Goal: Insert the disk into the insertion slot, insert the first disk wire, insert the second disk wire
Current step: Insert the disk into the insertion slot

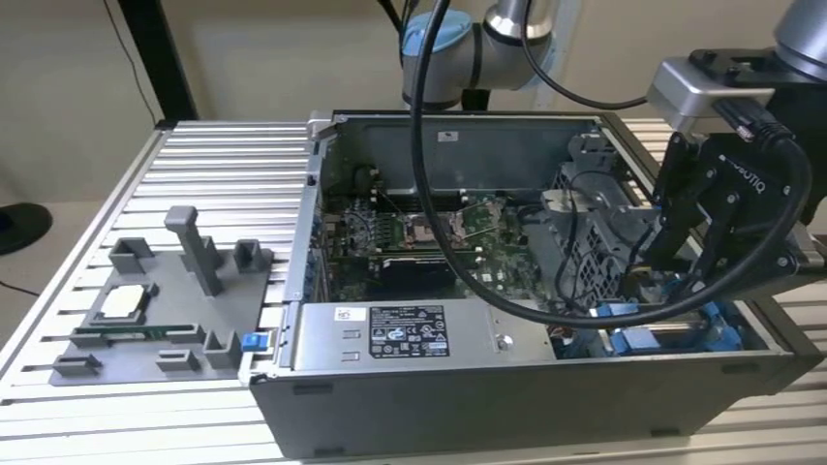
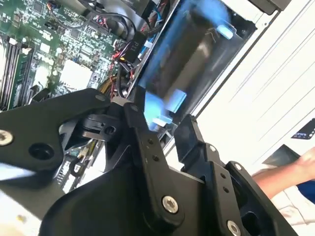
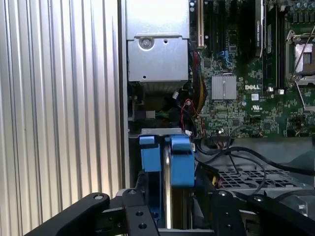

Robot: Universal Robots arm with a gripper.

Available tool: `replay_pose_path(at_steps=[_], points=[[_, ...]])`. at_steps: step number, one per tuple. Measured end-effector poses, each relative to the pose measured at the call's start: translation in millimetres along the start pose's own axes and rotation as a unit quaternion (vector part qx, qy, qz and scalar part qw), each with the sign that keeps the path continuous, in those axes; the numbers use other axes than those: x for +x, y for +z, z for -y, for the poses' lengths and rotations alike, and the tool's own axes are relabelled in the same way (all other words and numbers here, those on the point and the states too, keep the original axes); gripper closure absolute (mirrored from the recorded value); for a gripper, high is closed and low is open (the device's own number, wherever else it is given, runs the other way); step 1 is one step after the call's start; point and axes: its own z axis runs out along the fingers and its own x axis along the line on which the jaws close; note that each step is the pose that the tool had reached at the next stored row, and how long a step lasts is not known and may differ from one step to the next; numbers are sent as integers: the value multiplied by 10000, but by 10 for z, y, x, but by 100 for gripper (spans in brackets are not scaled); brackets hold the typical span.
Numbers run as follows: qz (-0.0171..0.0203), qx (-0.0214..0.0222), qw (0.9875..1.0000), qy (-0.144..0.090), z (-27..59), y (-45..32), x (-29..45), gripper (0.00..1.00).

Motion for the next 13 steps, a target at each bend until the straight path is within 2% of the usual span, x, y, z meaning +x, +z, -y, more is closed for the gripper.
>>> replay_pose_path(at_steps=[7, 13], points=[[11, -1, 10000, -1, 16, 5, -19, 0], [19, -1, 10000, -1, 101, 19, -133, 0]])
